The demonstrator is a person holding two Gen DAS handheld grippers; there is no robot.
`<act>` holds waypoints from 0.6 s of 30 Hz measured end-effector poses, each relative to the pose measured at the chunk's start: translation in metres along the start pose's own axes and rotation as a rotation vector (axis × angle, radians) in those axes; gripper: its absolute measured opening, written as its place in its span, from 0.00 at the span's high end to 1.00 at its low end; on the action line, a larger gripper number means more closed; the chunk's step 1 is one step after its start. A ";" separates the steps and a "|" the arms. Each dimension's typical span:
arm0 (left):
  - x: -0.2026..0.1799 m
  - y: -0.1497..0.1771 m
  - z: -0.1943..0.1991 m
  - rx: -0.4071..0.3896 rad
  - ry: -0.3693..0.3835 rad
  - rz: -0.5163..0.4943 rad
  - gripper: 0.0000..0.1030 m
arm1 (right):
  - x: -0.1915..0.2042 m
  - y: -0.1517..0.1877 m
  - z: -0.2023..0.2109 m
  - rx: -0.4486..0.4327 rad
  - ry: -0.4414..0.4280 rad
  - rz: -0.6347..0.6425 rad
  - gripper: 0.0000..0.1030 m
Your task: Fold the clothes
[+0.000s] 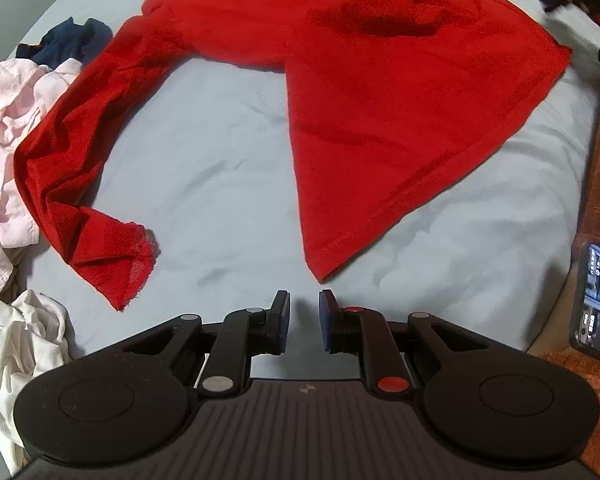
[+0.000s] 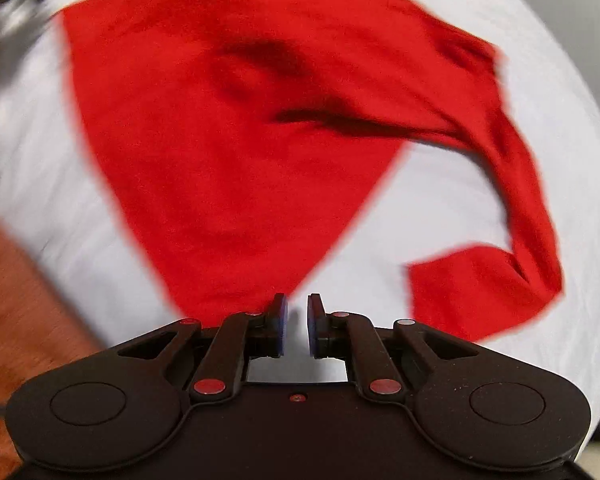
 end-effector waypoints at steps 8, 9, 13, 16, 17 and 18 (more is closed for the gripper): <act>-0.012 -0.004 -0.014 0.046 -0.004 -0.110 0.85 | -0.002 0.011 -0.014 0.011 -0.008 -0.067 0.92; -0.014 -0.005 -0.016 0.049 -0.008 -0.128 0.84 | 0.003 0.015 -0.014 0.014 -0.010 -0.067 0.92; -0.018 -0.008 -0.023 0.057 -0.035 -0.189 0.69 | 0.010 0.022 -0.014 0.015 -0.025 -0.057 0.91; -0.017 -0.013 -0.028 0.047 -0.070 -0.205 0.68 | 0.016 0.025 -0.010 0.009 -0.037 -0.039 0.91; -0.017 -0.014 -0.029 0.044 -0.066 -0.206 0.68 | 0.019 0.026 -0.008 0.008 -0.039 -0.029 0.91; -0.018 -0.016 -0.030 0.037 -0.061 -0.212 0.68 | 0.019 0.026 -0.009 0.006 -0.040 -0.022 0.91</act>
Point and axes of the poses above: each gripper's, at about its wrist camera, not at the fingertips, and z roughly against the way its jaws point, x to its left, y to its underside, the point moved 10 cm from there along -z, roughly the way its jaws point, and after that the axes turned 8 degrees about x, right-handed, at the moved point
